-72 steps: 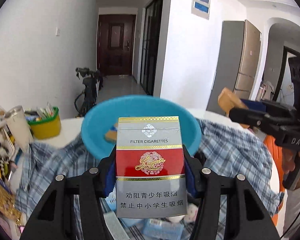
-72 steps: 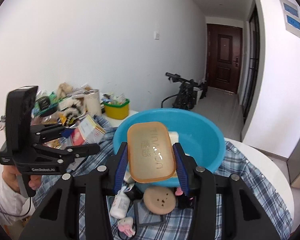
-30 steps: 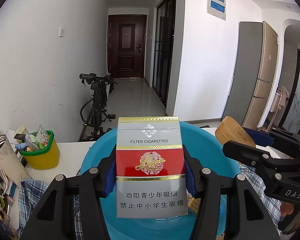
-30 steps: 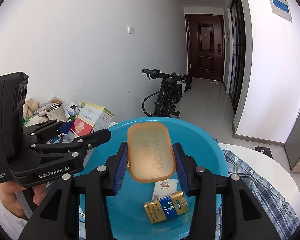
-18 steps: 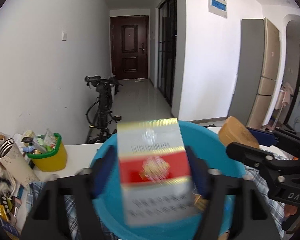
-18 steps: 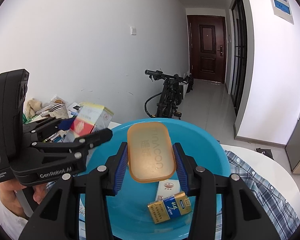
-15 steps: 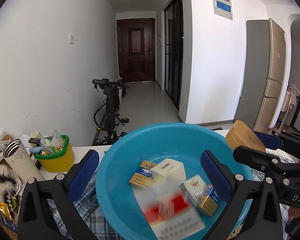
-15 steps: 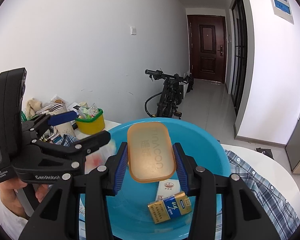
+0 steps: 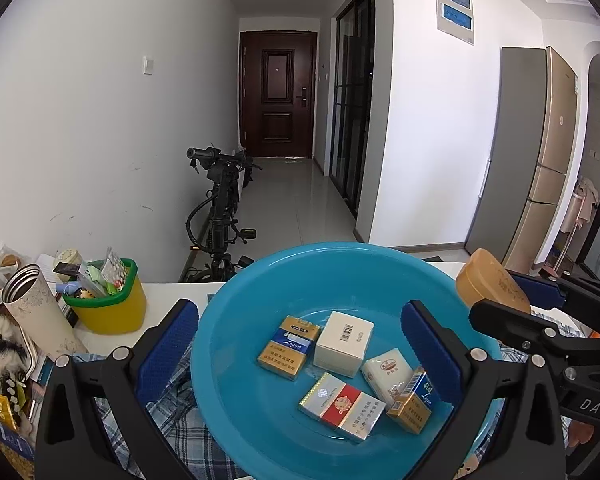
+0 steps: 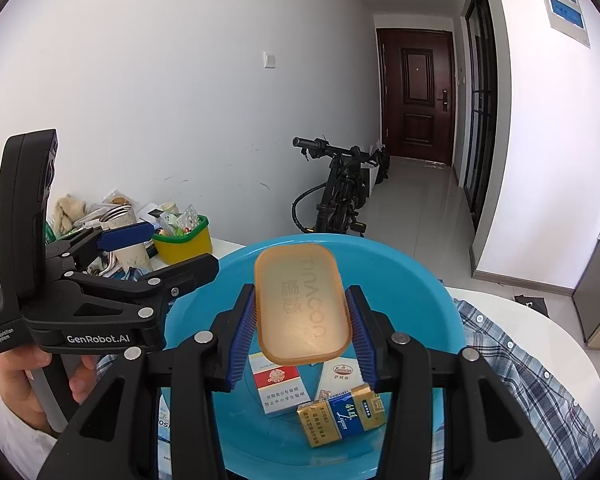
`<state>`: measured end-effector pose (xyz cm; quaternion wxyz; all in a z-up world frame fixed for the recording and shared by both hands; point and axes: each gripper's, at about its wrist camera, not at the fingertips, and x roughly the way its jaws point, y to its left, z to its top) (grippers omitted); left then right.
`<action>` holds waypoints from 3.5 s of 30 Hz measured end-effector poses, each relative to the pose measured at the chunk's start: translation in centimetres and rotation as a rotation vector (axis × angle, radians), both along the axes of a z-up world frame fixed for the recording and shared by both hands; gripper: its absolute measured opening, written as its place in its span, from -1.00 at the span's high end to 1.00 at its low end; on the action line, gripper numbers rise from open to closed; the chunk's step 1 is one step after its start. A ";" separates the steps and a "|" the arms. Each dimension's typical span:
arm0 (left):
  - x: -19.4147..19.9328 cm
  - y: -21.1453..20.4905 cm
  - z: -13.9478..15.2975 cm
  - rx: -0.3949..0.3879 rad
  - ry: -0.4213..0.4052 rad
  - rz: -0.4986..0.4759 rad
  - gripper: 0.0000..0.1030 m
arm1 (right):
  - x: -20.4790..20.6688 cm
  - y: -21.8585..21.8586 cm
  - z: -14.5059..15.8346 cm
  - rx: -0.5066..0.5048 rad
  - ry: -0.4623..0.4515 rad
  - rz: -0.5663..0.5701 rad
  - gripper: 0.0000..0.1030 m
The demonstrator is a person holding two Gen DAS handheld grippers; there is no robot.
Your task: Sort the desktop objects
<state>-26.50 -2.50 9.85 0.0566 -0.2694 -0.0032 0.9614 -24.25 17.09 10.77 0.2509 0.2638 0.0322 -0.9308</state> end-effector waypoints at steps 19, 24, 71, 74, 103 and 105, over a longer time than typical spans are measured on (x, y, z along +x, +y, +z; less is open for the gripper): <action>0.1 0.4 0.4 0.001 0.003 0.035 -1.00 | 0.4 -0.7 -0.6 0.016 0.003 0.015 0.16; 0.2 0.1 0.5 0.019 0.004 0.038 -1.00 | 0.4 -0.6 -0.7 0.016 0.003 0.012 0.15; 1.0 1.1 0.7 -0.036 0.021 0.076 -1.00 | 0.0 -0.1 -0.1 0.072 -0.003 -0.107 -1.00; 0.9 1.2 0.4 -0.039 0.012 0.075 -1.00 | 0.0 0.1 -0.2 0.072 -0.016 -0.098 -1.00; 16.7 1.4 5.5 -0.027 0.182 0.110 -1.00 | 14.6 0.8 4.7 0.025 0.130 -0.128 -1.00; 18.7 1.3 5.2 -0.035 0.188 0.111 -1.00 | 16.5 0.7 4.2 0.004 0.139 -0.128 -1.00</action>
